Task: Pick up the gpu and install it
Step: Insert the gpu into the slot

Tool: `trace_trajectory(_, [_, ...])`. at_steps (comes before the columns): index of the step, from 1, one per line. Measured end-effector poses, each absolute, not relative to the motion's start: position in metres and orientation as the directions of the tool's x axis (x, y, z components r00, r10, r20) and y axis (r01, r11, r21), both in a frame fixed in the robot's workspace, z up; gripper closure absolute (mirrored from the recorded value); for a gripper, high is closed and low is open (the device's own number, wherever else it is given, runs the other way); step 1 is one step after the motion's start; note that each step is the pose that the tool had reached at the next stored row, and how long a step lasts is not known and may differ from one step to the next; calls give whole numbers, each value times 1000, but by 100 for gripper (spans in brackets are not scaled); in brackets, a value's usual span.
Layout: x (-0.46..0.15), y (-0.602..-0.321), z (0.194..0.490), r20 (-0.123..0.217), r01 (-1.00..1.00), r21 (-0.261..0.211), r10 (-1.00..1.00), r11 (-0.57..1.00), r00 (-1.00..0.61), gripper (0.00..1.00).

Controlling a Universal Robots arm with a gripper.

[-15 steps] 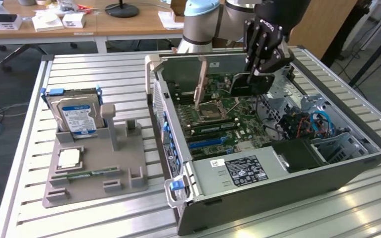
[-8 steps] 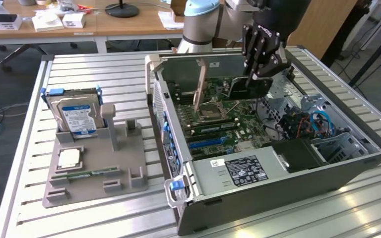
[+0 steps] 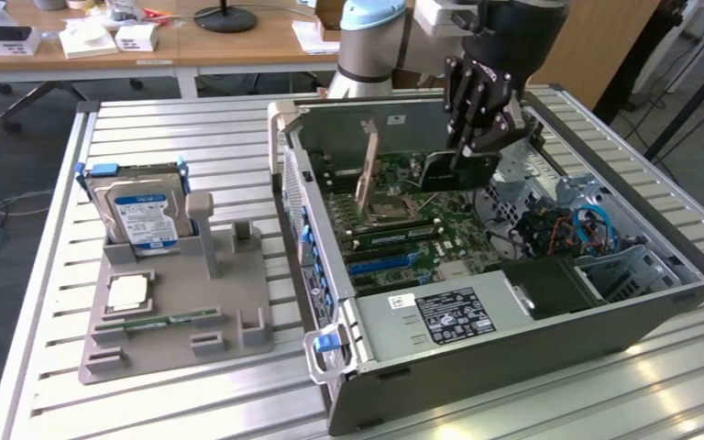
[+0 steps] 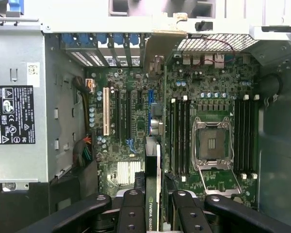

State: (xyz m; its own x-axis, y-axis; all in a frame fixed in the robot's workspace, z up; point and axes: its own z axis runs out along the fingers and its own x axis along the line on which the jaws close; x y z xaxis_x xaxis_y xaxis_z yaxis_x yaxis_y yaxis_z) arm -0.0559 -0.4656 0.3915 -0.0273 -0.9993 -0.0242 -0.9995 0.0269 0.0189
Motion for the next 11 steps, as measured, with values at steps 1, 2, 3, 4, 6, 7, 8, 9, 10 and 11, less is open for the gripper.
trace_trajectory(1, [-56, -466, 390, -24, -999, 19, -999, 27, -27, 74])
trace_trajectory(2, [-56, -466, 388, -24, -999, 19, -999, 27, -27, 74])
trace_trajectory(3, [-56, -466, 387, -24, -999, 19, -999, 27, -27, 74])
trace_trajectory(4, [-56, -466, 385, -24, -999, 19, -999, 27, -27, 74])
trace_trajectory(6, [-56, -465, 381, -24, -999, 19, -999, 27, -27, 74])
trace_trajectory(7, [-56, -465, 379, -24, -999, 19, -999, 27, -27, 74])
trace_trajectory(8, [-56, -465, 378, -24, -999, 19, -999, 26, -27, 74])
trace_trajectory(9, [-56, -465, 376, -24, -999, 19, -999, 26, -27, 74])
trace_trajectory(10, [-56, -465, 374, -24, -999, 19, -999, 26, -27, 74])
trace_trajectory(11, [-56, -465, 372, -24, -999, 19, -999, 26, -26, 74])
